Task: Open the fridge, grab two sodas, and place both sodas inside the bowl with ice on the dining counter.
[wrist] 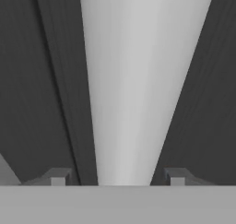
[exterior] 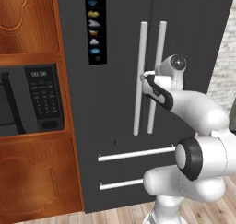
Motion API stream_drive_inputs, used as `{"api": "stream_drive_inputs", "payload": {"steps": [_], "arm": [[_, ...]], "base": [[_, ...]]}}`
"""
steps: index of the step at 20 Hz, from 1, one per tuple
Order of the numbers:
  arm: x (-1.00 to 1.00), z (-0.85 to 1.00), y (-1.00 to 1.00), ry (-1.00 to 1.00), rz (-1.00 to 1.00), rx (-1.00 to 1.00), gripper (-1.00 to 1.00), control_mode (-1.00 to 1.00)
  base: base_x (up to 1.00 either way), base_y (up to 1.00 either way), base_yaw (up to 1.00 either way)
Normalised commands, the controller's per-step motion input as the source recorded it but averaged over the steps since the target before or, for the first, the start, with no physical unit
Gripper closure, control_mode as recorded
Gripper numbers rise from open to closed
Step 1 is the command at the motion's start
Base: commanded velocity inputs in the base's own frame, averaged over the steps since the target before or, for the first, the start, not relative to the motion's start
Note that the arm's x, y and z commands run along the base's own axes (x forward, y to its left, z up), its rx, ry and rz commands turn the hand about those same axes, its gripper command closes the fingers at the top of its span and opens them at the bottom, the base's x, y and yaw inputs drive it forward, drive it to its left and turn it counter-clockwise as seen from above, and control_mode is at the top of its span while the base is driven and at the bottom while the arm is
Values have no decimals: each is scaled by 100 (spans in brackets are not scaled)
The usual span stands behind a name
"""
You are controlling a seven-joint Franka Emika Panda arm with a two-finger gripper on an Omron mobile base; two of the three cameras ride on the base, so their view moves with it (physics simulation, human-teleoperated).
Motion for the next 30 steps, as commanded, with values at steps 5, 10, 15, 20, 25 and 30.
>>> {"api": "stream_drive_inputs", "payload": {"steps": [5, 10, 15, 20, 25, 30], "arm": [[-4, 0, 0, 6, 0, 0, 100, -100], [-66, 0, -26, 6, -6, 0, 100, -100], [-85, 0, -54, 0, -7, 3, 100, -100], [-76, 0, -69, 6, -2, 1, 100, -100], [-75, 0, -74, 11, 0, 0, 100, -100], [-76, 0, -39, 16, -1, 0, -100, -100]], "base": [[0, 0, 0], [0, 0, 0], [0, 0, 0], [0, 0, 0], [0, 0, 0], [0, 0, 0]]}}
